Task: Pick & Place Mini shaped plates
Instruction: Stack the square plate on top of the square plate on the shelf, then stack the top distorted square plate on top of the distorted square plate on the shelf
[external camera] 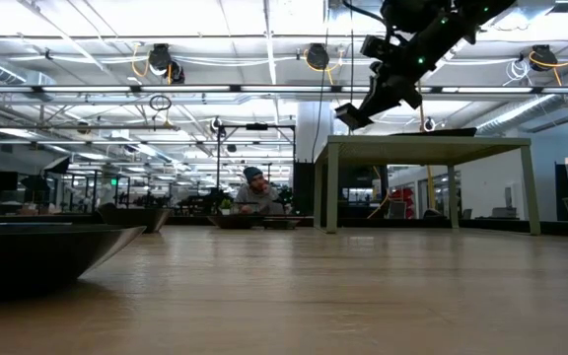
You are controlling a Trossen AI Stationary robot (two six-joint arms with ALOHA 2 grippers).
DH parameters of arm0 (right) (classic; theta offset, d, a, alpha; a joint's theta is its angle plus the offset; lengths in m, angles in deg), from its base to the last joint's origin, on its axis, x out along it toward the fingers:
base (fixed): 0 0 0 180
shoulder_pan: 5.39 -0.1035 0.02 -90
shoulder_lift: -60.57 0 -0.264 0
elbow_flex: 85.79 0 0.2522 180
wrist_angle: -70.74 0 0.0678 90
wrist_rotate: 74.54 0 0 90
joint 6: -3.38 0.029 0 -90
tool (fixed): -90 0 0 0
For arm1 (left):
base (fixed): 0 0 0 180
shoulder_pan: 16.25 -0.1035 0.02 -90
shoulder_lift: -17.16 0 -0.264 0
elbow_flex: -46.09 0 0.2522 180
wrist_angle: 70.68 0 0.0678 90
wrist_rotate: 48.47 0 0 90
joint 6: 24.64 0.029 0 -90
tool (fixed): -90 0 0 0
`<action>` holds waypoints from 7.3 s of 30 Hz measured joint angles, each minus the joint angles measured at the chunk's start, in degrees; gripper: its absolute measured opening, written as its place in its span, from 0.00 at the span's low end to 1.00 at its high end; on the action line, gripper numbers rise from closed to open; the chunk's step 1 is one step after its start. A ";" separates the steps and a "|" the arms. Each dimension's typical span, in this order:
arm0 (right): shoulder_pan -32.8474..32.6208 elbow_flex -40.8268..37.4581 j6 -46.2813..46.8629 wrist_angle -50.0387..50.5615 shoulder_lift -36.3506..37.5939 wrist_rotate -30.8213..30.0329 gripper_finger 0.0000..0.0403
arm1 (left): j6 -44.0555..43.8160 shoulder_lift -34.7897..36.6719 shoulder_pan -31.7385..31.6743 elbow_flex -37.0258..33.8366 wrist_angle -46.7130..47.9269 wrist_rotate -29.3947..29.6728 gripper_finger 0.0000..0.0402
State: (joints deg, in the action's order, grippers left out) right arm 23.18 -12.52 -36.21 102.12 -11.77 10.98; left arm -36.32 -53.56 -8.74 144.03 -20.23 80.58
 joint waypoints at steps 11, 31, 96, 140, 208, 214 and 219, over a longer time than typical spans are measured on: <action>0.31 0.00 16.38 0.82 -0.71 -6.20 0.00 | -0.01 0.00 0.02 0.00 0.33 0.00 0.49; 0.20 0.04 19.03 1.50 -1.55 -8.89 0.12 | -0.04 0.00 0.00 0.00 0.42 -0.04 0.49; 0.20 0.07 11.89 -1.87 17.51 -9.00 0.22 | 10.36 -22.71 -20.53 -33.03 0.86 -33.05 0.26; -13.62 0.02 22.23 5.42 10.45 2.77 0.18 | 34.47 -42.51 0.58 -17.83 -42.61 -36.37 0.06; -43.32 -14.53 46.41 -28.58 -14.29 -7.34 0.00 | -20.05 -10.29 6.88 -17.90 -32.79 -28.57 0.45; -43.32 -14.53 43.41 -27.30 0.05 -7.78 0.00 | -18.35 -10.29 6.88 -17.90 -35.79 -28.55 0.45; -42.55 -14.47 45.19 -23.46 8.80 -9.10 0.00 | -16.29 -10.28 6.88 -17.90 -39.10 -28.59 0.45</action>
State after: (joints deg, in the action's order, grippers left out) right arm -19.37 -26.99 8.98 78.66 -2.96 1.88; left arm -52.61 -63.84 -1.86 126.13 -59.33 51.99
